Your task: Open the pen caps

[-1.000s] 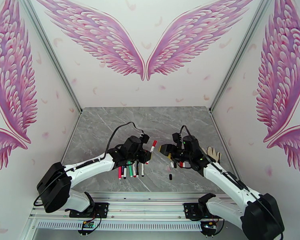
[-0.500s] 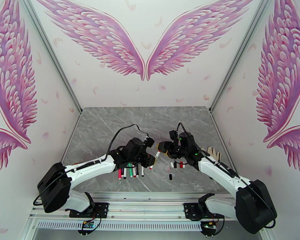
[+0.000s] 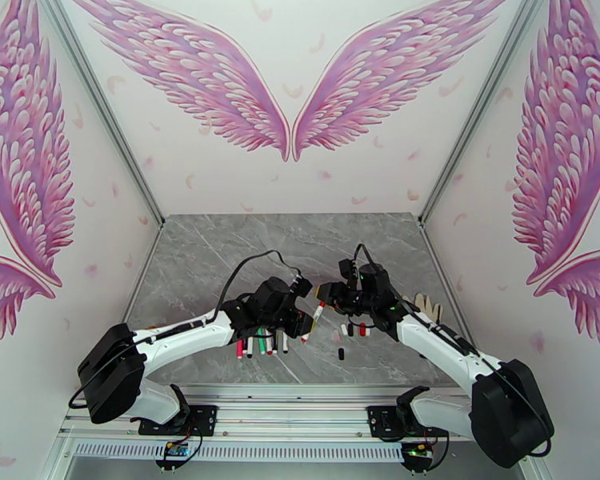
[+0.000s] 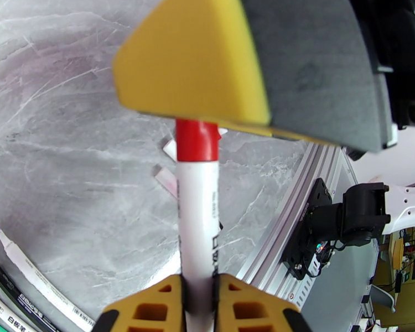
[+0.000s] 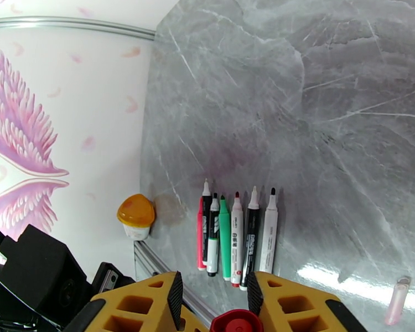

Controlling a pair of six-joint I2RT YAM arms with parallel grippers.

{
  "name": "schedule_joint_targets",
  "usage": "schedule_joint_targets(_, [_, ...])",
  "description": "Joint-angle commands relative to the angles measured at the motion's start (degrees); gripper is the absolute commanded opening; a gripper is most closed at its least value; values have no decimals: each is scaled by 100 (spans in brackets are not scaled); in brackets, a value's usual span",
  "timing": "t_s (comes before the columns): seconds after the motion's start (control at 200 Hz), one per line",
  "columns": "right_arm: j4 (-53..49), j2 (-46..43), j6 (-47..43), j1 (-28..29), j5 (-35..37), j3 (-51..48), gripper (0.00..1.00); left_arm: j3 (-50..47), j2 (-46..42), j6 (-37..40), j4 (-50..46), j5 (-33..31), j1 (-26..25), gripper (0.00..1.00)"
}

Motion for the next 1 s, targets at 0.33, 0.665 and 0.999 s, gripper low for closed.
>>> schedule_joint_targets(0.33, [-71, -135, -103, -19, -20, -12, 25, 188, -29, -59, 40, -19, -15, 18])
schedule_joint_targets(0.665, [-185, -527, -56, -24, -75, 50, 16, -83, -231, -214, 527, 308, 188, 29])
schedule_joint_targets(0.999, [-199, -741, -91, 4, -297, 77, 15, -226, -350, -367, 876, 309, 275, 56])
